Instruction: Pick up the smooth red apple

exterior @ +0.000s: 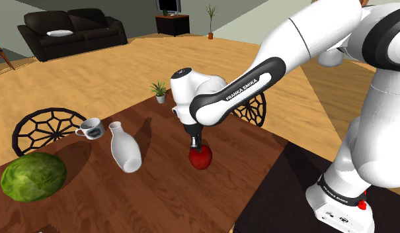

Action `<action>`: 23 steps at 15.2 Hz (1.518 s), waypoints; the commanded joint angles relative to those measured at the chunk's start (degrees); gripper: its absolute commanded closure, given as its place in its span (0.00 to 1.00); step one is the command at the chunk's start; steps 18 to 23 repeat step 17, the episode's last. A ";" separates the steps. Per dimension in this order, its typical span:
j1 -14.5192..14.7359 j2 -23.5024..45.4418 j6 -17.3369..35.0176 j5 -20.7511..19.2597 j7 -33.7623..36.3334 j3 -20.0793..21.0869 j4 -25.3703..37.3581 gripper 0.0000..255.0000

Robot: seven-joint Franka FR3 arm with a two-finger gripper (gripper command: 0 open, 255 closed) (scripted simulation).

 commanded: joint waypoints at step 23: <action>-0.32 -5.19 -10.66 2.09 -1.77 0.34 5.77 1.00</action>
